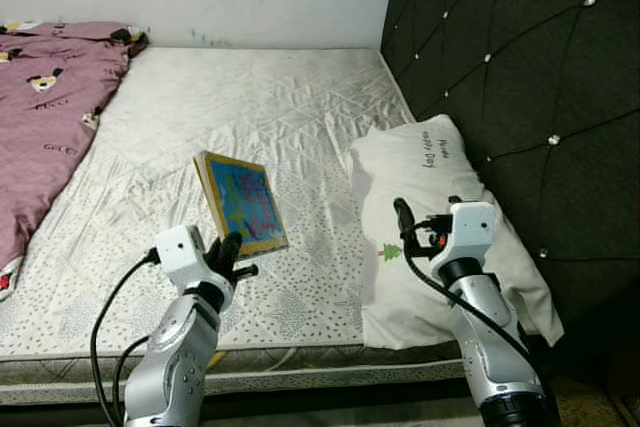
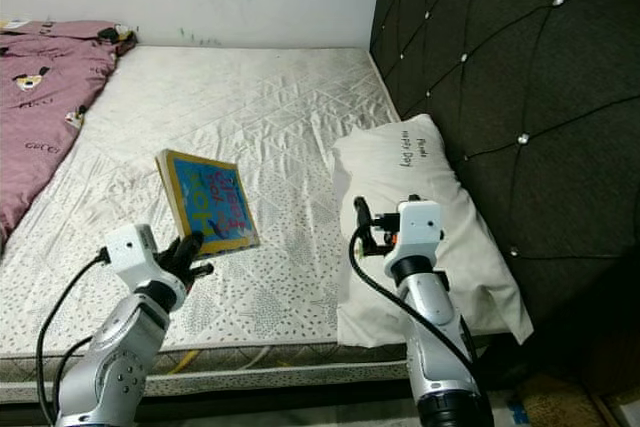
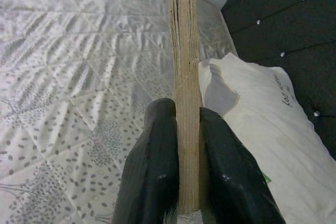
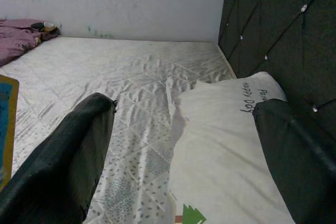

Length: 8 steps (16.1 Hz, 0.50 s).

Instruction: Clean up the room

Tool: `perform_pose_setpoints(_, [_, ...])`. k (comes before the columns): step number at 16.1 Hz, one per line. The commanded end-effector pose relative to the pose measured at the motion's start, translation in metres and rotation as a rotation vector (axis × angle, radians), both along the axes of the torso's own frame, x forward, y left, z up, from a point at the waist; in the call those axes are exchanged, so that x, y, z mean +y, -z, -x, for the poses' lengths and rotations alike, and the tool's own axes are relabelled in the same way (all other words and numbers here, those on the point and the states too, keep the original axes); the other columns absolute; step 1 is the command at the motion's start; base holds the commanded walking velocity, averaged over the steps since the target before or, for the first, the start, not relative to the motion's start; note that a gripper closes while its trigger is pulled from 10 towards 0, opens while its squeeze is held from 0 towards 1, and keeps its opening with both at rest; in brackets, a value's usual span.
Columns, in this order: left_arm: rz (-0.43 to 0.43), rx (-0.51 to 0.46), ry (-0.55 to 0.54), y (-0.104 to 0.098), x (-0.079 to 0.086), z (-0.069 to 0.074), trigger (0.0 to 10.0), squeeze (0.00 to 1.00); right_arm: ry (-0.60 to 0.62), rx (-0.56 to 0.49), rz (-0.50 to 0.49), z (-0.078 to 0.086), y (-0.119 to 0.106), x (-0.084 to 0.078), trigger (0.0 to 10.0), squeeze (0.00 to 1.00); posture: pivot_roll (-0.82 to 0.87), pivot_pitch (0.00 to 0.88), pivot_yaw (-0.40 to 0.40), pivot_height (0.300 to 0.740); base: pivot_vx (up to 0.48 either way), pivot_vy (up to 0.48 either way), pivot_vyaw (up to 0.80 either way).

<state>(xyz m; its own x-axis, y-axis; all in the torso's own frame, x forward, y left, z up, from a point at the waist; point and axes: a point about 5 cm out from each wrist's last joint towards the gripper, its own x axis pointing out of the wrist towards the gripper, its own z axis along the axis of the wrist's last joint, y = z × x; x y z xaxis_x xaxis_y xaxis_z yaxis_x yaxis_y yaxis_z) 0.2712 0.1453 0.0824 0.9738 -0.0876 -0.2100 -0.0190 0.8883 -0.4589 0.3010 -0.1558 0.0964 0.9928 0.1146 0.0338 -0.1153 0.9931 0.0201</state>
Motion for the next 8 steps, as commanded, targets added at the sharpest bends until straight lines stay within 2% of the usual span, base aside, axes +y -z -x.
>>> perform_pose_setpoints(1, [-0.005,-0.050,-0.009,-0.010,-0.006,-0.001,10.0,0.00,-0.007,-0.012,0.002,0.000,-0.004,0.000,10.0,0.00,0.01,0.049,-0.030,0.740,0.000,0.000,0.00])
perform_pose_setpoints(4, [-0.138,-0.086,-0.049,-0.012,0.000,-0.001,10.0,0.00,-0.012,-0.012,-0.001,0.001,-0.005,0.001,10.0,0.00,0.01,0.056,-0.032,0.740,0.000,0.000,0.00])
perform_pose_setpoints(6, [-0.239,-0.162,-0.045,-0.020,0.004,-0.001,10.0,0.00,-0.021,-0.011,-0.003,0.002,-0.005,0.002,10.0,0.00,0.01,0.056,-0.032,0.740,0.000,0.000,0.00])
perform_pose_setpoints(7, [-0.278,-0.169,-0.059,-0.021,0.006,-0.001,10.0,0.00,-0.026,-0.010,-0.004,0.002,-0.004,0.003,10.0,0.00,0.01,0.056,-0.032,0.736,0.000,0.000,0.00])
perform_pose_setpoints(8, [-0.366,-0.186,-0.118,-0.022,0.014,-0.001,10.0,0.00,-0.035,-0.012,-0.003,0.002,-0.005,0.005,10.0,0.00,0.01,0.056,-0.032,0.732,0.000,0.000,0.00])
